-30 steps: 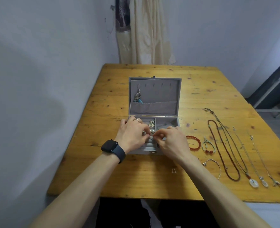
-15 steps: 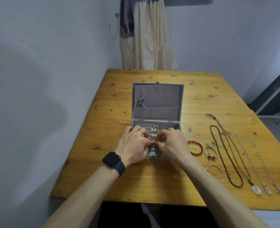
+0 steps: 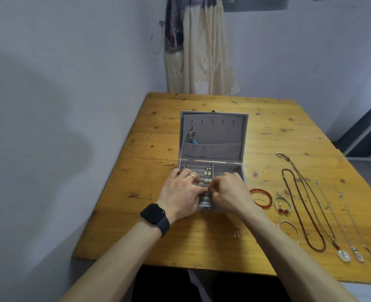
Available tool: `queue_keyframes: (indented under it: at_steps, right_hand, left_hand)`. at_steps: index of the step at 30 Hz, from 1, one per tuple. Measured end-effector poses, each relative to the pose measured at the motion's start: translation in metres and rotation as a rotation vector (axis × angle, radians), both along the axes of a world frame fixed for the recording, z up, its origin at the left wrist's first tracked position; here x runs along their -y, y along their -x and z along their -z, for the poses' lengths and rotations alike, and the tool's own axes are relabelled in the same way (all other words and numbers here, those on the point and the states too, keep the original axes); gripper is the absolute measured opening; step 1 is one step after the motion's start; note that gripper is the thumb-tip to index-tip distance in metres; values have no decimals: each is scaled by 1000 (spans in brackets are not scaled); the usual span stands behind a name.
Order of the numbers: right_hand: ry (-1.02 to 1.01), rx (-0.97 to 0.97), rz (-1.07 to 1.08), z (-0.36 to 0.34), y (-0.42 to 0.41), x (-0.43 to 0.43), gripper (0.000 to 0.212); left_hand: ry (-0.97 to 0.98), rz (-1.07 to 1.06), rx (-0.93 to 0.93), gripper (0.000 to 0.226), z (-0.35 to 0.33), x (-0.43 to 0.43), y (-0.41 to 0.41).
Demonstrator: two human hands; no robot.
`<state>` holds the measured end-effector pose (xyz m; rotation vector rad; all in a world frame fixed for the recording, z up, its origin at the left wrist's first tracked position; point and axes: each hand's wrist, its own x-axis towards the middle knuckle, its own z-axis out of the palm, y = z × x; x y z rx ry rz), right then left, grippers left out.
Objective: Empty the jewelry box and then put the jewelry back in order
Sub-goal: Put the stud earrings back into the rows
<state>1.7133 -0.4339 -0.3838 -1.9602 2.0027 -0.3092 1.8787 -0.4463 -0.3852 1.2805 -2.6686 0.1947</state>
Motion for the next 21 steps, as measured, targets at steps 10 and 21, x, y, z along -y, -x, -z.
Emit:
queue_keyframes:
  at_steps: [10,21]
  right_hand:
    - [143,69,65,11,1,-3,20]
    - [264,-89,-30,23,7,-40,33]
  left_hand:
    - [39,14,-16,18,2,-1,2]
    - [10,8,-38,33,6,-6,3]
